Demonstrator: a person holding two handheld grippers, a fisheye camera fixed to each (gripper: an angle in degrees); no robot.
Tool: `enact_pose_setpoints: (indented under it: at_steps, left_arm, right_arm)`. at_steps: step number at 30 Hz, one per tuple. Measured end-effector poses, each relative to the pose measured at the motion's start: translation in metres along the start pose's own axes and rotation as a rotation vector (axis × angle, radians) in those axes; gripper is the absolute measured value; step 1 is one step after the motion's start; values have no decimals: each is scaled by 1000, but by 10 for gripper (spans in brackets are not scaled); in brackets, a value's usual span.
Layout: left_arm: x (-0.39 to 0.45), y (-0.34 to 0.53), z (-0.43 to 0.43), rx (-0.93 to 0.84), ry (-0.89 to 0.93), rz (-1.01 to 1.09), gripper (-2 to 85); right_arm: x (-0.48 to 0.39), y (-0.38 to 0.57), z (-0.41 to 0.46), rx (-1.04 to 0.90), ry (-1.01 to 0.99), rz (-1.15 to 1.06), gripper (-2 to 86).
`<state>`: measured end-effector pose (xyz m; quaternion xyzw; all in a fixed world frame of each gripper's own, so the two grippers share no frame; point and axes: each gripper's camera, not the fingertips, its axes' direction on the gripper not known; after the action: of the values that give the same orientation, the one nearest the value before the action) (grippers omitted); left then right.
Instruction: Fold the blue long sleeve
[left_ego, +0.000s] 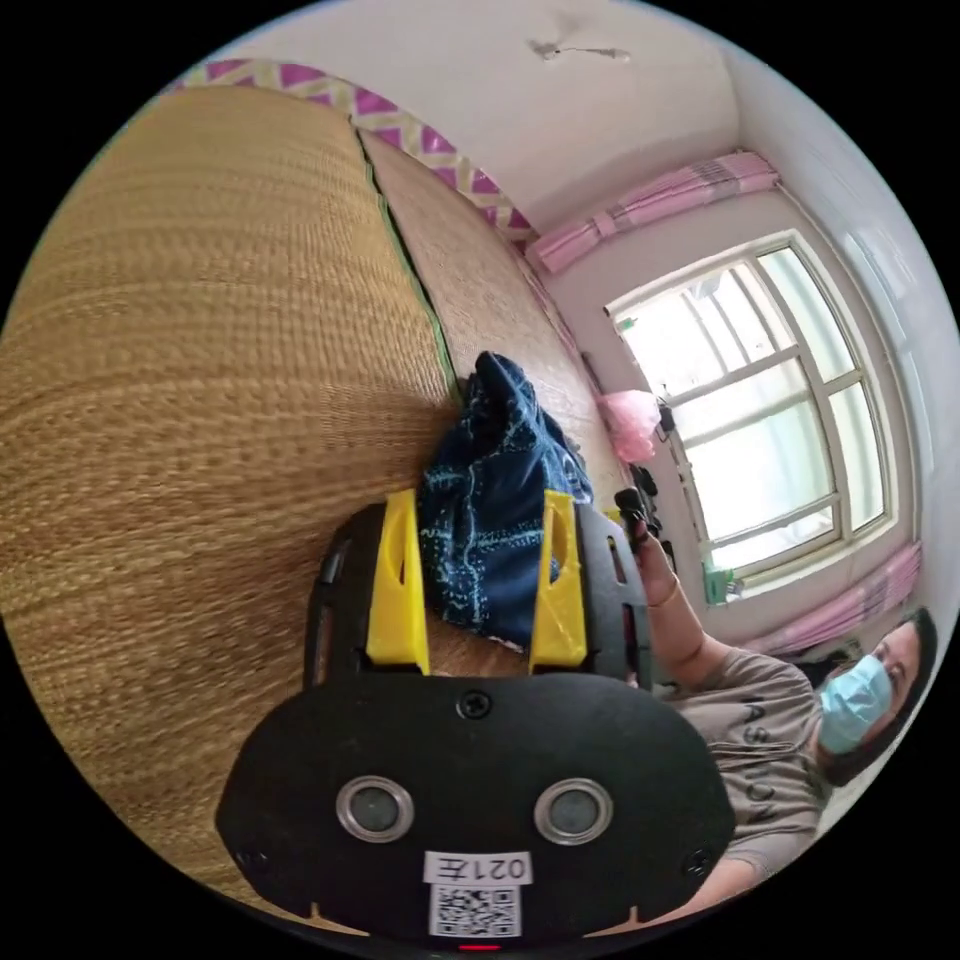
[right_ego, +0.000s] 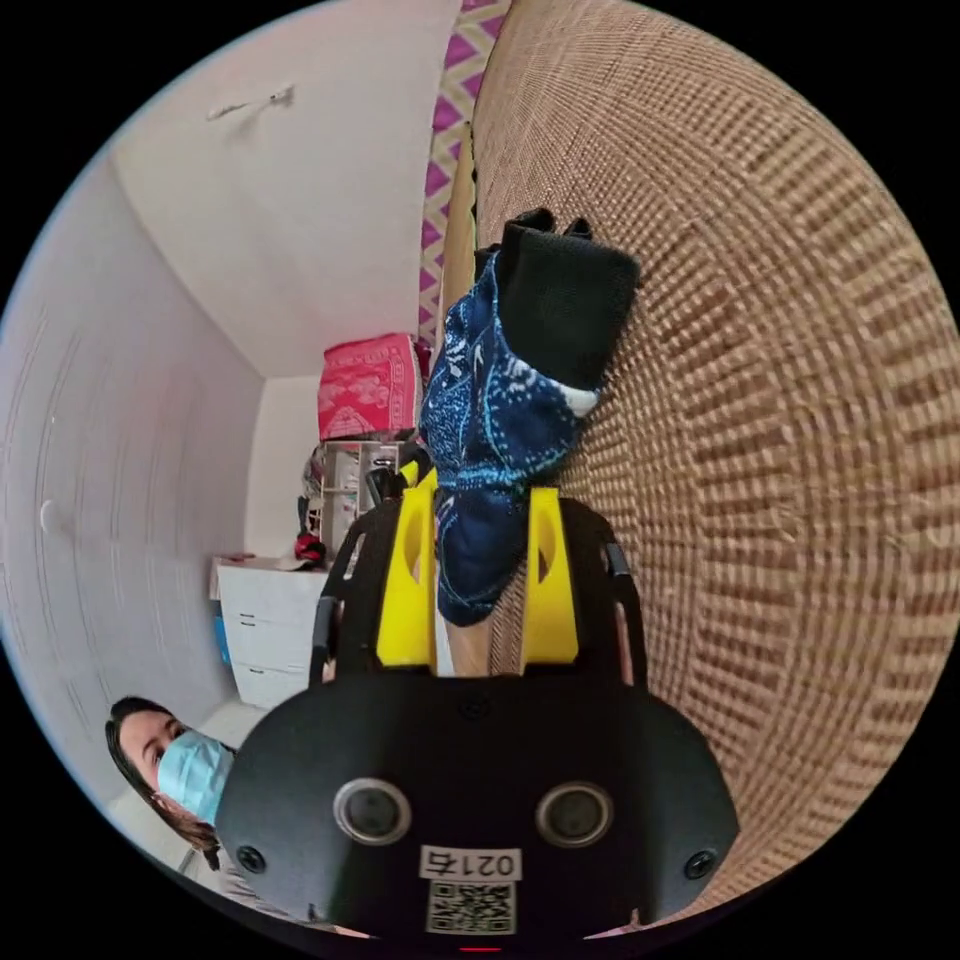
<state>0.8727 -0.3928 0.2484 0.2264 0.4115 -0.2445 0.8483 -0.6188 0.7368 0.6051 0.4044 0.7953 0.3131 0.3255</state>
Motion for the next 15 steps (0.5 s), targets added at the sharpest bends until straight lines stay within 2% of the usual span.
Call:
enact_pose_setpoints:
  at_steps: [1,2,6,10,13,15]
  left_arm:
    - [-6,-3,15,-88,28,-43,83]
    - [-7,-1,29,-147,33,-67,70]
    - [3,17,39,-96,110,-89,56]
    - [27,50,70,-25,345,-107,33]
    - [54,75,87,-28,449,-62,-1]
    - [71,90,90,-50,457,-30,-6]
  right_arm:
    - [1,-1,5,8,-6,8,100]
    - [6,-2,12,24,-11,36,79]
    - [5,-17,1,9,23,0,46]
    - [-12,-50,-56,48,123,-67,33]
    - [-29,-90,-114,26,279,-106,27]
    - [-52,-122,-153,-40,488,-146,27]
